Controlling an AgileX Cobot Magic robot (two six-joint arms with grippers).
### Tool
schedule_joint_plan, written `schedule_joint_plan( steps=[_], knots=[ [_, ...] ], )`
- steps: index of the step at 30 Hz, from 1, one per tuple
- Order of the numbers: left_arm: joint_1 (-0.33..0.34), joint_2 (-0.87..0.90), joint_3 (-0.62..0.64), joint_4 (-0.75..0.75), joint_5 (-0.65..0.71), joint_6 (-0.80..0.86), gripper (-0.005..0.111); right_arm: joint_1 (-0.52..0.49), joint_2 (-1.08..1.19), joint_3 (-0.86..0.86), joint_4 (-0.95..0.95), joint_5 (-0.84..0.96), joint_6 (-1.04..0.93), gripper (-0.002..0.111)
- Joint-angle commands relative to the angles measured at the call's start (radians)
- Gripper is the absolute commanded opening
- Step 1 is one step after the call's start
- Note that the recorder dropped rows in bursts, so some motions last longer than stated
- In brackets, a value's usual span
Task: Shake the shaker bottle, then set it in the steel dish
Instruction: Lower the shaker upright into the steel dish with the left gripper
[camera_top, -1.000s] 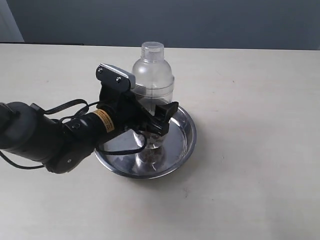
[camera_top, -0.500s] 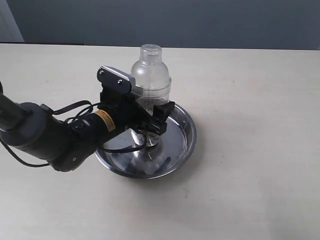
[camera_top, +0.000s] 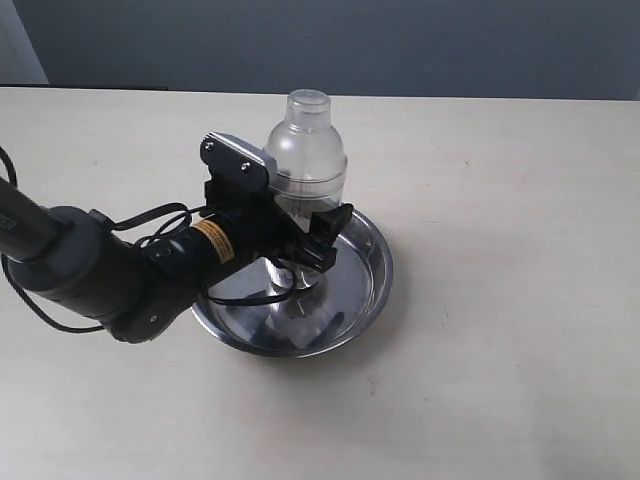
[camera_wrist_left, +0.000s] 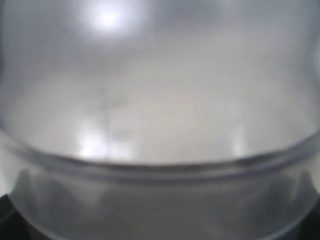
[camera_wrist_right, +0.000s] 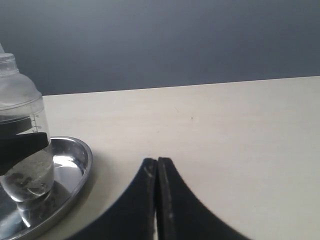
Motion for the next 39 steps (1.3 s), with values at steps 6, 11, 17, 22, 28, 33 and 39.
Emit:
schedule_joint_plan(
  steps=[6,11,17,22,28,33,39],
  knots=[
    [0.002,-0.029,0.004,-0.014,0.172,0.003,0.070,-0.004,-0.004,0.001,-0.001,-0.011,0.000,-0.001],
    [0.002,-0.045,0.013,-0.091,0.192,-0.003,0.070,-0.004,-0.004,0.001,-0.001,-0.011,0.000,-0.001],
    [0.002,-0.045,0.053,-0.011,0.123,-0.064,0.070,-0.004,-0.004,0.001,-0.001,-0.013,0.000,-0.001],
    [0.002,-0.060,0.105,-0.023,0.051,-0.070,0.079,-0.004,-0.004,0.001,-0.001,-0.013,0.000,-0.001],
    [0.002,-0.071,0.150,-0.052,-0.023,-0.070,0.092,-0.004,-0.004,0.001,-0.001,-0.013,0.000,-0.001],
    [0.002,-0.073,0.155,-0.040,-0.045,-0.070,0.095,-0.004,-0.004,0.001,-0.001,-0.010,0.000,-0.001],
    [0.002,-0.098,0.155,-0.026,-0.114,-0.070,0.095,-0.004,-0.004,0.001,-0.001,-0.012,0.000,-0.001]
  ],
)
